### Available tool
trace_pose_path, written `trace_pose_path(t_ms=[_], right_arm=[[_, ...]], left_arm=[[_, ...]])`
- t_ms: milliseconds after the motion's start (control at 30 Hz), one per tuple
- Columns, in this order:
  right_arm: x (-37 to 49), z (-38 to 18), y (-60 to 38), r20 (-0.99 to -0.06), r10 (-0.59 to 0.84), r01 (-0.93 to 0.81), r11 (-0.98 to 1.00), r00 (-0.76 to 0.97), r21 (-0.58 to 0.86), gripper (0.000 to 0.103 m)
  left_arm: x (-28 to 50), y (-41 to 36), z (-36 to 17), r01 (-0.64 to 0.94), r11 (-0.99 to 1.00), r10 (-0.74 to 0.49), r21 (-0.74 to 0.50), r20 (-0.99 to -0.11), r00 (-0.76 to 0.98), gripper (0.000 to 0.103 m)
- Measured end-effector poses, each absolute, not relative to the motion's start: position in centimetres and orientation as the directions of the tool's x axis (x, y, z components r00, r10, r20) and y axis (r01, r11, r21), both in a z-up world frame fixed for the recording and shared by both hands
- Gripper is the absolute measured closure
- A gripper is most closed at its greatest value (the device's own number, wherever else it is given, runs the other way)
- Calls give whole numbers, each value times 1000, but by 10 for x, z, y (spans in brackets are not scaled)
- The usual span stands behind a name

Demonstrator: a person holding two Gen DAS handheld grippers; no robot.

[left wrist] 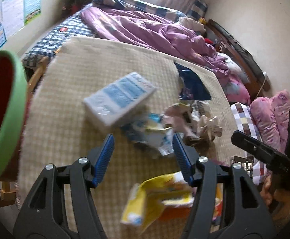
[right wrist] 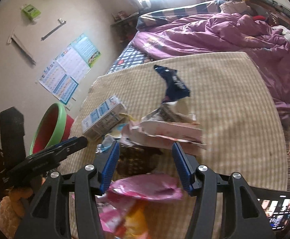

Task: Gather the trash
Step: 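Return both grippers to the trash pile on the mat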

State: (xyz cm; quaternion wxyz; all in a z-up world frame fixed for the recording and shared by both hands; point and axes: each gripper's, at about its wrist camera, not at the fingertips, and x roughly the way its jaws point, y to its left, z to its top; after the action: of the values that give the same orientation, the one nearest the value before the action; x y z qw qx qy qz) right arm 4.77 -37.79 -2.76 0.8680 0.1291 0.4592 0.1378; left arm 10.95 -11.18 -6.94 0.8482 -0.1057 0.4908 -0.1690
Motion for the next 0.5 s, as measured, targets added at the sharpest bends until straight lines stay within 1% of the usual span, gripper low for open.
trace_pose_path(t_ms=[100,300,367,433,500], right_arm=[[44,-25,-392,-756,353,-111,929,551,353,49],[40,-26,-415,-755,358,-98,925,549,367,49],[41,-28,-419,-758,359,-93,924,544,370,49],[42,-31,-423,-761,363,-89,922,539,377,49],[44,-33,-424,-761,369,-90,920,533,382,48]], left_arm=[[120,-129,-75,185,916,-401,-356,-806,436,45],[136,-141,-101,149,938,-346,-313,-869,353,45],[138,-135,-109,113,928,-373,-356,-869,324,45],[138,-135,-112,105,926,-377,-363,-868,324,45],[137,-136,-110,111,928,-373,-357,-867,329,49]])
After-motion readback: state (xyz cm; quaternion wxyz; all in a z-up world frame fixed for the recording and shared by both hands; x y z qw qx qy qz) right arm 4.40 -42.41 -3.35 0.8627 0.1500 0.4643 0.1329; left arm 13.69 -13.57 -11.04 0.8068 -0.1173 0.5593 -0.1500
